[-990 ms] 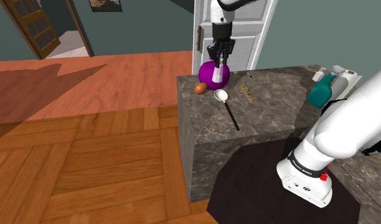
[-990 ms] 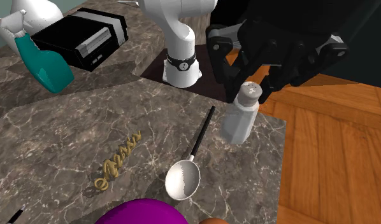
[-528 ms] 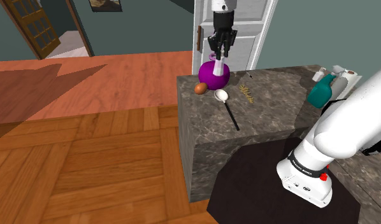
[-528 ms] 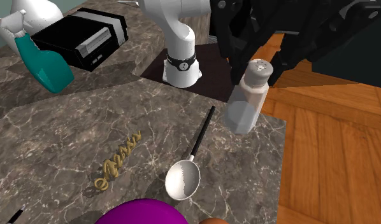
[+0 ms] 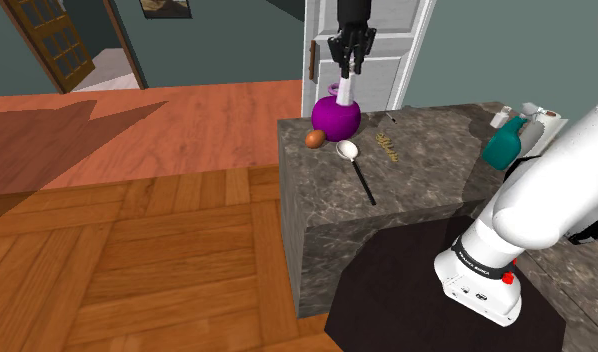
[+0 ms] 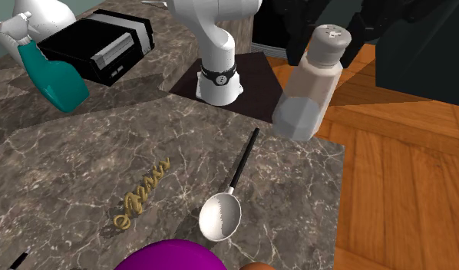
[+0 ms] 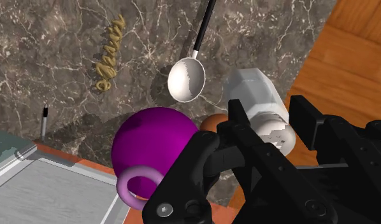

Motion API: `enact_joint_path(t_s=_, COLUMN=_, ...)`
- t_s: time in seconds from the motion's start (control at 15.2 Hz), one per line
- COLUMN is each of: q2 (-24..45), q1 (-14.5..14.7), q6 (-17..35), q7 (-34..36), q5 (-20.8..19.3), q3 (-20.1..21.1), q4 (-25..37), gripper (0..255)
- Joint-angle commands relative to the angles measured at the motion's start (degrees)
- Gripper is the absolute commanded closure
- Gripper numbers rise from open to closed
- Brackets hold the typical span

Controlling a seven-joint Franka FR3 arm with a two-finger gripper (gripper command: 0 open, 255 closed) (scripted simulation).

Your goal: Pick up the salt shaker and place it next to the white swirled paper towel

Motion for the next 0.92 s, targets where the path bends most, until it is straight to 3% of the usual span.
enact_joint_path(t_s=0.0, q2=0.4, q1=0.0, q6=-1.7, q7=0.0, q5=0.0, q3=0.0, q4=2.1, gripper=255)
enact_joint_path(t_s=0.13, q2=0.9, q1=0.0, q6=-3.2, q7=0.0, q5=-0.1, q3=0.1, q4=4.1, gripper=255)
enact_joint_path(t_s=0.86, q2=-13.1, q1=-5.2, q6=-2.1, q7=-13.4, q5=-3.5, q3=-8.1, q4=-10.3, gripper=255)
